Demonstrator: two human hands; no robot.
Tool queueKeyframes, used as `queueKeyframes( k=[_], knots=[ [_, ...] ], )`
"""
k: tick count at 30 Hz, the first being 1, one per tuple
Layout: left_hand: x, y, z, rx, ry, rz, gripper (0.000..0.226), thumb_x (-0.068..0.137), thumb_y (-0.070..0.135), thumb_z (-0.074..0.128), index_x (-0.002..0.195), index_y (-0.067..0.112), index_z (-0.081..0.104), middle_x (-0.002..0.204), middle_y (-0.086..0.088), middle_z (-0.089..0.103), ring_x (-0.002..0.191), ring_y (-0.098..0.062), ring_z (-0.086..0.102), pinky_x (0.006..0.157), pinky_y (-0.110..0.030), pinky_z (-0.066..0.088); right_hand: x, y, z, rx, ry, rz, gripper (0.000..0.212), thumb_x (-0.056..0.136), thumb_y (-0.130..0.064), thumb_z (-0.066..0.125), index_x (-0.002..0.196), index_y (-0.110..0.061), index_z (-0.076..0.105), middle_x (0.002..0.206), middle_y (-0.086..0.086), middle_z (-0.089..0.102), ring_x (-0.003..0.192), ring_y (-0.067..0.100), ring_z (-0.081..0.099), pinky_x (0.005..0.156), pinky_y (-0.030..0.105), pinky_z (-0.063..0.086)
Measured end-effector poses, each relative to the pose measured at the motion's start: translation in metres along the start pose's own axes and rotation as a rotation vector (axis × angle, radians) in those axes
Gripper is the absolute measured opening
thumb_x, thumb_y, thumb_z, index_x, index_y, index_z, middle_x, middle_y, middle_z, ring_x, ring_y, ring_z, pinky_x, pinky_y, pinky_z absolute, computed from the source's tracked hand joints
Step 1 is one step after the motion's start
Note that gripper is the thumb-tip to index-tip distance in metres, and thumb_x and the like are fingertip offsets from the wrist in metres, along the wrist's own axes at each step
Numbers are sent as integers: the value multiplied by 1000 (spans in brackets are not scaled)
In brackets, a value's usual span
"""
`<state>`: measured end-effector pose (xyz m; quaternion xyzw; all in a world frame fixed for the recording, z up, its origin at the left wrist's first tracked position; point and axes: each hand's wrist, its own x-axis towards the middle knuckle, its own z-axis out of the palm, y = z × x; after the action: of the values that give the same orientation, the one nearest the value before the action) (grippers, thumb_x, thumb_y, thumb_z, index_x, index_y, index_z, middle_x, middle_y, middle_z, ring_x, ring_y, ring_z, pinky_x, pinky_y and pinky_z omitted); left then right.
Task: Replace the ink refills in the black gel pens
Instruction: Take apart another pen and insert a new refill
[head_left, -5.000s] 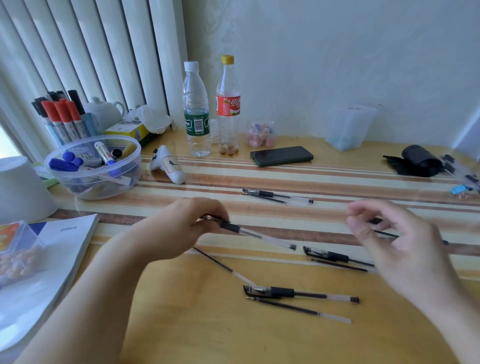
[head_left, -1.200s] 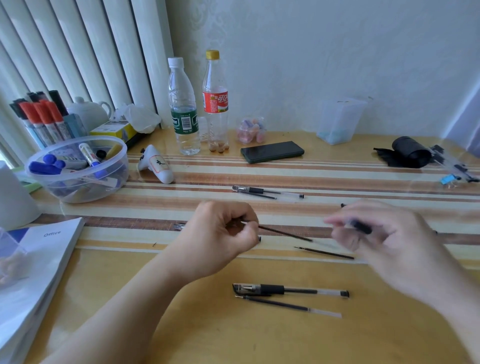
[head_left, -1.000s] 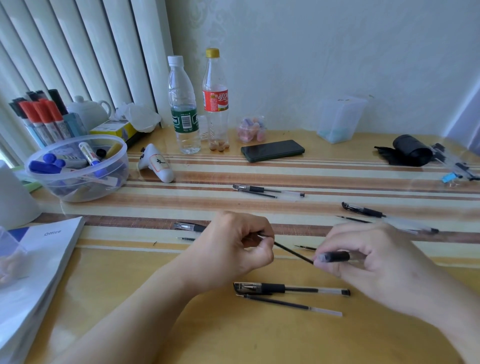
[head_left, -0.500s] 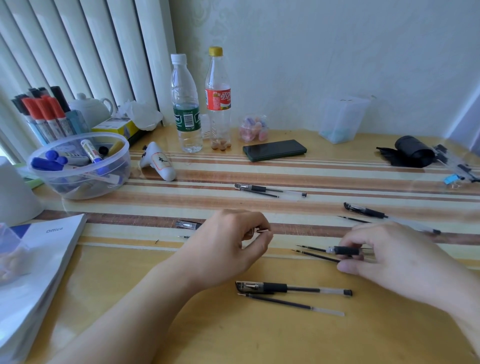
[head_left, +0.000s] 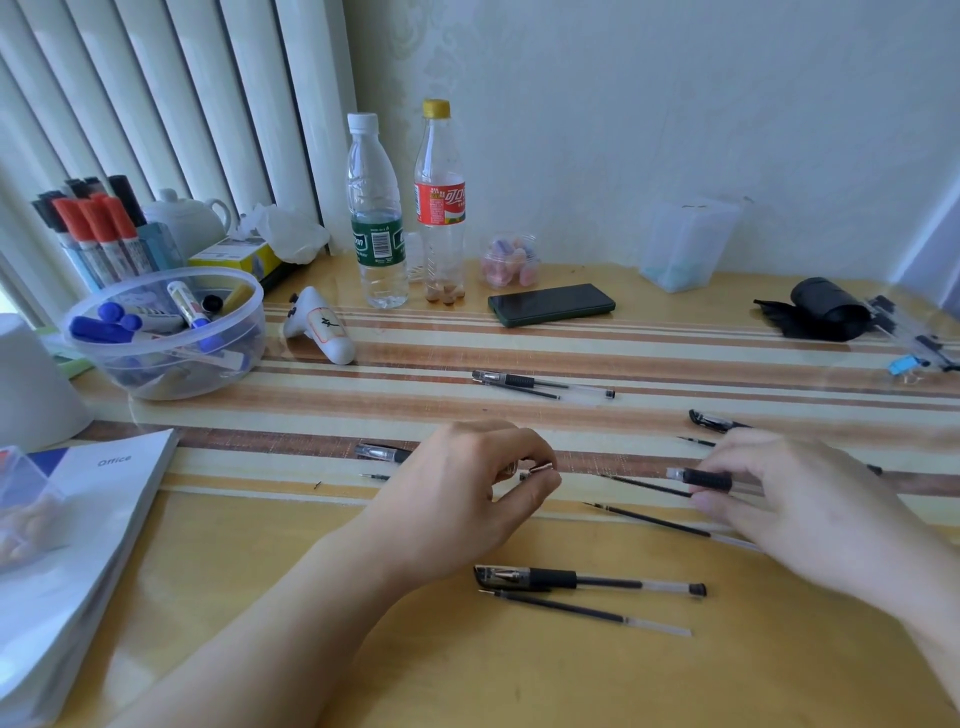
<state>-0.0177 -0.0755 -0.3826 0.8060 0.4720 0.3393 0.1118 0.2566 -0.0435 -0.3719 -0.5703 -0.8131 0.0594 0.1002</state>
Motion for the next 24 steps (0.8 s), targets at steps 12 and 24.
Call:
queueKeyframes(
  k=[12, 24],
  knots=[
    [0, 8, -3, 272, -97, 249, 19, 94, 34, 56, 86, 21, 68, 74, 8, 61, 67, -17, 50, 64, -34, 45, -16, -47, -5, 206, 126, -218, 11, 76, -51, 63, 77, -41, 64, 92, -28, 62, 57, 14, 61, 53, 31, 52],
    [3, -2, -15, 202, 104, 86, 18, 94, 26, 54, 86, 18, 67, 76, 9, 60, 70, -14, 49, 62, -33, 44, -8, -21, -14, 365, 179, -124, 25, 88, -60, 38, 91, -53, 62, 67, -25, 64, 62, 2, 59, 50, 20, 42]
  ],
)
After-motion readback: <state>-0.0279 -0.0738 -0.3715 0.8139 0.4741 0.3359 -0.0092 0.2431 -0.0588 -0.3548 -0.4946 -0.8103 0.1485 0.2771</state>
